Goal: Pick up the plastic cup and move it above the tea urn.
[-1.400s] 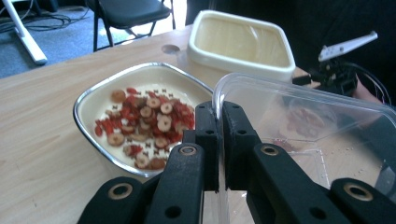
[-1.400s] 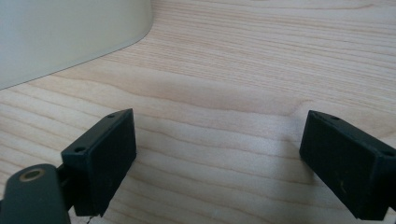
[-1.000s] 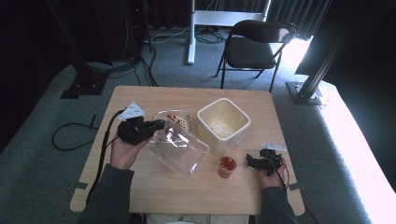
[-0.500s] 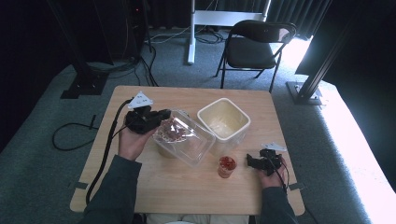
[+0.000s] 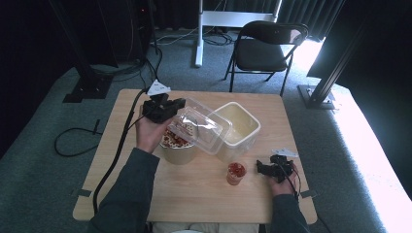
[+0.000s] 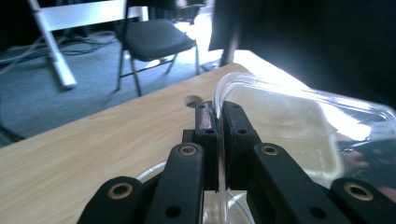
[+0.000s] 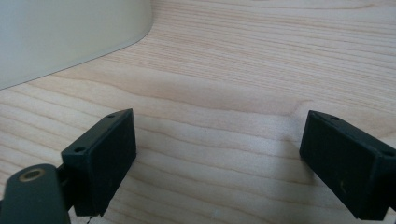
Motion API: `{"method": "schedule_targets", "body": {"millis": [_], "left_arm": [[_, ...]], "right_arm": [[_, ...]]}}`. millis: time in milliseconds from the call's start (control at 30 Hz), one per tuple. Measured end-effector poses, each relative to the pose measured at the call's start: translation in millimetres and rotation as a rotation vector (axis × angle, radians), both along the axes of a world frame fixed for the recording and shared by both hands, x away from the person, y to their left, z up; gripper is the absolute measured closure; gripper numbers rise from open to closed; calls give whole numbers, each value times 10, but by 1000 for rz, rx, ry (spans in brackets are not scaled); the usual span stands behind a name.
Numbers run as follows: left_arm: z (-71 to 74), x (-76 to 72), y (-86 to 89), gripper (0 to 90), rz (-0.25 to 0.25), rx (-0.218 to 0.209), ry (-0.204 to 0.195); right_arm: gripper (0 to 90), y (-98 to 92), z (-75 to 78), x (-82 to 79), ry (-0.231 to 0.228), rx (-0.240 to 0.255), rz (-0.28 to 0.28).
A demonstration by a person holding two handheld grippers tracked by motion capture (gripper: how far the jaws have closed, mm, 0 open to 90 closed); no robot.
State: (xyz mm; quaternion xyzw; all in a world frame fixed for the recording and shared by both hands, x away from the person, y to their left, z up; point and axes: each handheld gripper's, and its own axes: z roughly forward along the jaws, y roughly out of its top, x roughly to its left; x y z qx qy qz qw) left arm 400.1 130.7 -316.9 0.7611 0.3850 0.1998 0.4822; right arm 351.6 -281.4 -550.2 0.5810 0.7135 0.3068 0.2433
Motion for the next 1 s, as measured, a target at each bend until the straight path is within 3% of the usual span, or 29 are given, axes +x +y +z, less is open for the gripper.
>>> {"method": "schedule_targets", "body": {"millis": [67,200,300,367,467,533,633,700,1000], "left_arm": [[-12,70,-46,873,14,-29,12],[-20,128,-108,873,34,-11,15],[-25,238,-227,872,67,-46,20],[-33,292,-297,872,100,-39,17],[-58,351,-408,860,138,-101,7],[-109,389,-474,734,128,-131,12],[-176,380,-513,563,111,-104,-6],[-182,360,-504,507,96,-100,-12],[-97,239,-395,473,79,-68,-50]], "right_arm": [[102,0,1,0,1,0,0],[102,0,0,0,0,0,0],[102,0,0,0,0,0,0],[102,0,0,0,0,0,0],[102,0,0,0,0,0,0],[102,0,1,0,1,0,0],[102,-1,0,0,-1,-2,1],[102,0,0,0,-1,0,0],[108,0,0,-1,0,0,1]]}}
